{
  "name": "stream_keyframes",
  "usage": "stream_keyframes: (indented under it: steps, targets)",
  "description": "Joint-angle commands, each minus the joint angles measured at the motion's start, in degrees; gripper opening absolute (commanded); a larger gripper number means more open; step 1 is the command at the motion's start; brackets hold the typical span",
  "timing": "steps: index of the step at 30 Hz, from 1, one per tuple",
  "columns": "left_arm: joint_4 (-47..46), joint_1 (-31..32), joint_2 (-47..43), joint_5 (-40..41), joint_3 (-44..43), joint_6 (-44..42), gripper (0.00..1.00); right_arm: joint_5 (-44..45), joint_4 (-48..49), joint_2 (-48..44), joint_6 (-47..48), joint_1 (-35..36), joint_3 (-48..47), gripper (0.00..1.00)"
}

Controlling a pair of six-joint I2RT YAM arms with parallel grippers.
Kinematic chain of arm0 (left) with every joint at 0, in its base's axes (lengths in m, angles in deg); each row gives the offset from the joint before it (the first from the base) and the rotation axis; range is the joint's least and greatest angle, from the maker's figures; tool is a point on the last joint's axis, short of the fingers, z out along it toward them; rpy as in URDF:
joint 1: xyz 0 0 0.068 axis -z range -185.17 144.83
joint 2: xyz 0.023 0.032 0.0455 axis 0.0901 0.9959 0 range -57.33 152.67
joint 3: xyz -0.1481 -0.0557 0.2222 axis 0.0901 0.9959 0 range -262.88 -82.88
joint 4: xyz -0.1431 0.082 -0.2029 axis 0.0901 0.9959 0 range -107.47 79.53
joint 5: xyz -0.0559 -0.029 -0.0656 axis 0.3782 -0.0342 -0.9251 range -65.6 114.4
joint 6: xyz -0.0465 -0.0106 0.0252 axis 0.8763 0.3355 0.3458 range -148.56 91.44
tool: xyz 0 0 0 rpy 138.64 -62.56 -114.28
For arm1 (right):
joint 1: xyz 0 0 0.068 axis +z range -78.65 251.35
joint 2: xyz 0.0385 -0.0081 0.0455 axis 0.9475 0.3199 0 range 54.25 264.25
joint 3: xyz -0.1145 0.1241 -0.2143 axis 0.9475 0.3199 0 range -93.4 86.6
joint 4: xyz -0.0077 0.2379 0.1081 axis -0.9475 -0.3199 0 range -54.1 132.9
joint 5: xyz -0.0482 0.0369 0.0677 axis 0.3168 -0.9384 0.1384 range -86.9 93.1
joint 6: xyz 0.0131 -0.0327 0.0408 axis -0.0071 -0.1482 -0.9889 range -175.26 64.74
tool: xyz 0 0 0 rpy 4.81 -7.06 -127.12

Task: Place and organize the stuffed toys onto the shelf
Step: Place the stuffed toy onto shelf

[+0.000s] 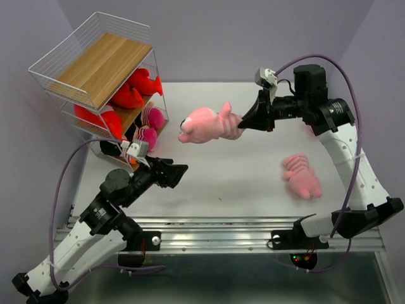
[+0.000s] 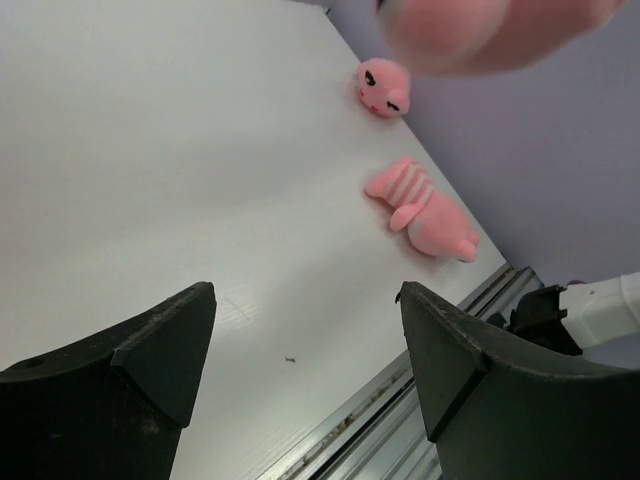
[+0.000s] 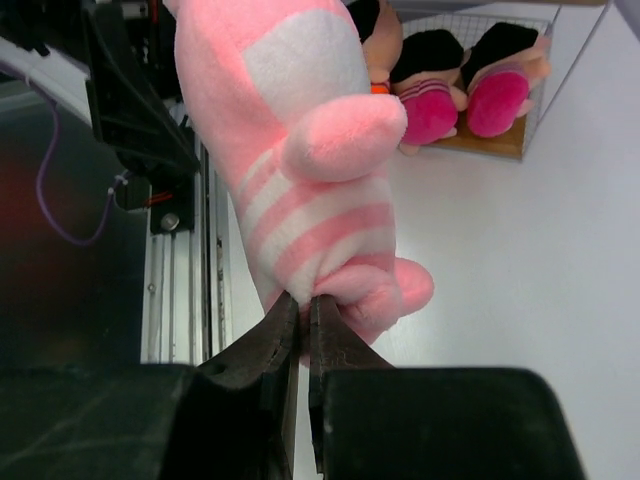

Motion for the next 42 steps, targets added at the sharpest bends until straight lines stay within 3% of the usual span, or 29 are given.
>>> stream_keyframes:
  steps: [1, 7, 16, 21, 30, 42]
  targets:
    - [-1.6, 0.3, -0.4, -0.3, 3.4, -2.1, 0.86, -2.1, 10.2, 2.9, -9.8, 0.1, -6.7, 0.01]
    - [-5.5, 0.7, 1.6, -2.2, 6.7, -5.1, 0.89, -3.4, 24.4, 11.3, -29.0, 0.9, -15.7, 0.00]
    - [-12.5, 5.2, 8.6, 0.3, 8.9, -6.7, 0.90, 11.8, 33.5, 24.0, -42.1, 14.4, -34.8, 0.01]
    - [-14.8, 11.5, 10.9, 8.0, 9.6, -6.5, 0.89, 21.6, 34.0, 33.7, -45.8, 20.9, -46.7, 0.01]
    - [-17.6, 14.8, 8.4, 12.0, 14.1, -3.8, 0.89, 36.3, 44.8, 39.1, -48.6, 30.6, -47.7, 0.01]
    - [-15.6, 15.2, -1.5, 12.8, 18.5, -1.4, 0.90, 52.0, 54.1, 46.0, -47.8, 35.5, -51.2, 0.01]
